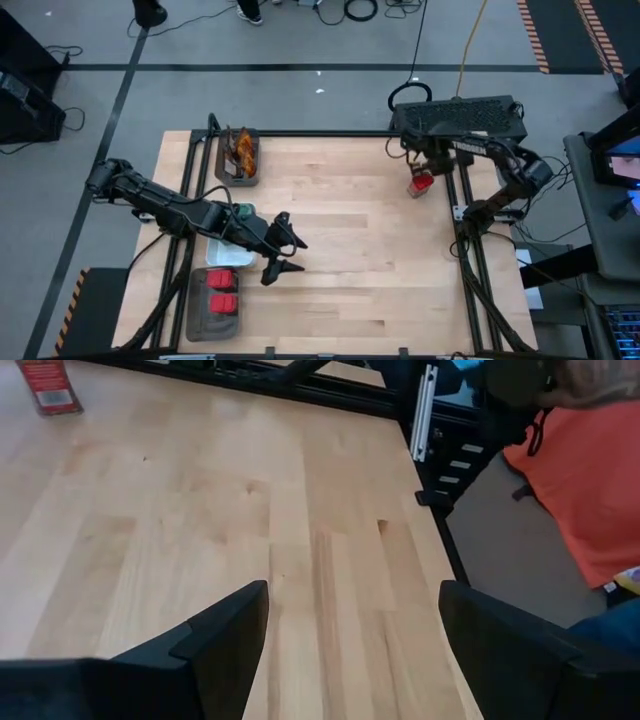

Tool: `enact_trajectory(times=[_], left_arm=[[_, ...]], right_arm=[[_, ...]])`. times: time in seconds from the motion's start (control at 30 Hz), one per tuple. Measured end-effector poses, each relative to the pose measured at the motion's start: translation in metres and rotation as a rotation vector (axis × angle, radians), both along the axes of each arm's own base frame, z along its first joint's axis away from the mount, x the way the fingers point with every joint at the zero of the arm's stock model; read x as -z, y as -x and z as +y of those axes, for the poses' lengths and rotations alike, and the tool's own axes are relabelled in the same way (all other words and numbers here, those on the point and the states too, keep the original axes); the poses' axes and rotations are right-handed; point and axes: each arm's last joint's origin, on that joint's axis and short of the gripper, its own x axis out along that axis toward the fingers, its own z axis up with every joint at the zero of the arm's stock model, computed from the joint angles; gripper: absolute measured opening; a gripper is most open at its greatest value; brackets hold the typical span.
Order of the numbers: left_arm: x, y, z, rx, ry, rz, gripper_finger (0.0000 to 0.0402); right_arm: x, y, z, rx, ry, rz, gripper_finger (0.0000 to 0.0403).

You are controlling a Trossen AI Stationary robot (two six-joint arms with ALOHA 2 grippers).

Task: Sort spices by type
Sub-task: Put the red seasoning can into the bottom left black bin

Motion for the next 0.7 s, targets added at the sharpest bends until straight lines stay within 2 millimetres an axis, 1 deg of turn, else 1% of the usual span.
enact_trajectory(times=[0.1,0.2,0.3,0.5,0.7], left_arm=[[0.000,0.000,0.001,-0.014,-0.006,-0.003,0.0294],[0.000,0.000,0.001,-0.022,-0.011,-0.004,0.0294],[0.000,0.000,0.001,-0.024,-0.013,-0.004,0.0294],[0.000,-0.003,0.008,-0.045,-0.016,-0.007,0.0294],[0.000,-0.003,0.011,-0.052,-0.024,-0.008,0.0294]], right_arm=[[0.019,0.000,0.011,-0.008,-0.030,-0.044,0.0000],[0.025,-0.003,0.018,-0.046,-0.003,-0.063,0.0001],[0.022,-0.011,0.021,-0.079,0.044,-0.127,0.0001],[0.010,-0.023,0.033,-0.083,0.035,-0.333,0.0001],[0.003,-0.044,0.051,-0.141,0.028,-0.516,0.0000]])
